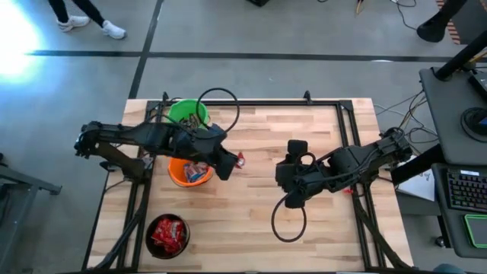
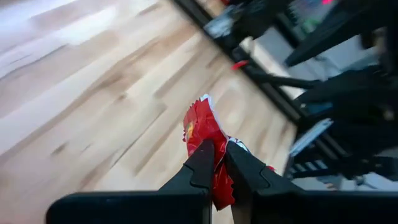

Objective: Organize candy in baskets
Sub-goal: Put the red candy into the black bucket, then return to Home Position

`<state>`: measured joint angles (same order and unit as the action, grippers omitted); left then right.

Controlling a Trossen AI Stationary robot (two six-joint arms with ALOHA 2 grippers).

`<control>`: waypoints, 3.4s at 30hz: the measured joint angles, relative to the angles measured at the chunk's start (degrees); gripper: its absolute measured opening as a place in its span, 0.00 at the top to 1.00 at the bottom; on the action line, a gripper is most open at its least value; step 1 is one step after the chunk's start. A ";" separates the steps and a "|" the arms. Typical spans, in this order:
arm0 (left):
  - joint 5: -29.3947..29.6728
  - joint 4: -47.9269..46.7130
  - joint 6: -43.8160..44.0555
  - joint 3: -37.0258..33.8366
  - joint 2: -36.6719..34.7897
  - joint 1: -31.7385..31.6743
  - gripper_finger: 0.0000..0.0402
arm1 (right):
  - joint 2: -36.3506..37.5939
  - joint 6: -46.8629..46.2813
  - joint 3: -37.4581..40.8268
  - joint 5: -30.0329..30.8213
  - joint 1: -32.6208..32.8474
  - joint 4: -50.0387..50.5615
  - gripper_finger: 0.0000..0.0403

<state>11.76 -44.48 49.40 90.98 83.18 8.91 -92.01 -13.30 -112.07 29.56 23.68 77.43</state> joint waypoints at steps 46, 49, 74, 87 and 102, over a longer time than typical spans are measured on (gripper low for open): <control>9.81 -35.70 63.33 0.02 -2.98 49.93 0.99 | 0.00 -29.27 2.73 -10.56 0.72 5.01 0.53; 9.76 -35.94 65.94 0.02 -2.39 52.01 0.99 | 0.00 -30.74 3.65 -10.56 0.86 5.01 0.53; 3.90 -38.52 72.64 0.02 -0.11 54.55 0.89 | 0.00 -33.11 8.09 -10.56 2.34 4.83 0.53; 4.20 -38.68 69.78 0.02 -0.11 54.47 0.62 | 0.00 -33.05 8.09 -10.56 2.34 4.85 0.53; 14.59 -27.21 32.76 0.04 -0.15 54.21 0.61 | 0.00 -35.93 8.09 -31.06 2.32 4.57 0.53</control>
<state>26.35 -71.69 82.16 91.02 83.03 63.11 -92.01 -49.23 -103.98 -1.50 26.00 82.00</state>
